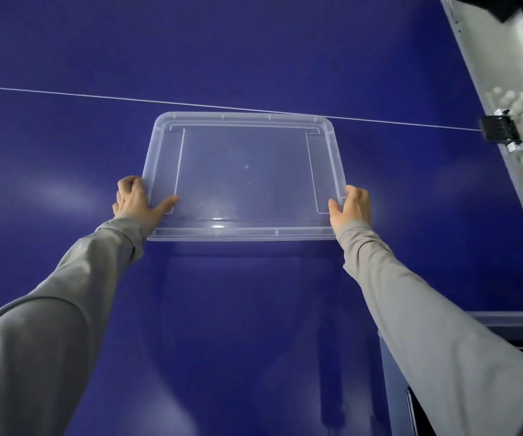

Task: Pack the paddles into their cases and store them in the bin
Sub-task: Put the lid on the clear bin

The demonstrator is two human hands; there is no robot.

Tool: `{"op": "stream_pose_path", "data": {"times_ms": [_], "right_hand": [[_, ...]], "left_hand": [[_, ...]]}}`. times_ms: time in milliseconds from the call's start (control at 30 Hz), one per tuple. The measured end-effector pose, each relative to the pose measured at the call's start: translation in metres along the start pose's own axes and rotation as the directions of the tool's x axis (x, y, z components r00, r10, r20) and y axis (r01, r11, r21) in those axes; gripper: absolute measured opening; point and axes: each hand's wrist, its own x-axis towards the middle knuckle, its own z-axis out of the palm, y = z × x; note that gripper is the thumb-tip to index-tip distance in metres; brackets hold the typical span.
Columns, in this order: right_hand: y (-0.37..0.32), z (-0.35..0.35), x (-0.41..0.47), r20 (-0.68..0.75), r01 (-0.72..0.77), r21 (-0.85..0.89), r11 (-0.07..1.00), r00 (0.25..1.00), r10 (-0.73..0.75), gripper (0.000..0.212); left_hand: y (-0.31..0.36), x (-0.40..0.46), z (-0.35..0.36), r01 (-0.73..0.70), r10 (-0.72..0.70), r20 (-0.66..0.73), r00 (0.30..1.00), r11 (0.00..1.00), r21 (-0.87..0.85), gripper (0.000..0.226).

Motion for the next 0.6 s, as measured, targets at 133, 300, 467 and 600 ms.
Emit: {"op": "stream_pose_path", "data": {"times_ms": [133,300,467,600], "right_hand": [[-0.008,-0.026,-0.007,0.017,-0.026,0.133,0.991,1.000,0.024,0.047],[-0.012,-0.070,-0.023,-0.030,0.003,0.159,0.987,1.000,0.002,0.047],[-0.001,-0.117,-0.046,-0.114,0.031,0.175,0.984,0.993,-0.011,0.047],[0.016,-0.154,-0.066,-0.149,0.048,0.200,0.979,0.989,-0.018,0.048]], "left_hand": [[0.013,-0.013,-0.018,0.022,-0.019,0.027,0.999,0.995,-0.098,0.068],[0.038,-0.036,-0.045,0.054,-0.053,0.010,0.999,0.977,-0.206,0.069],[0.065,-0.070,-0.064,0.025,-0.040,-0.042,0.998,0.953,-0.302,0.080],[0.087,-0.110,-0.074,0.012,-0.037,-0.067,0.997,0.944,-0.330,0.084]]}}
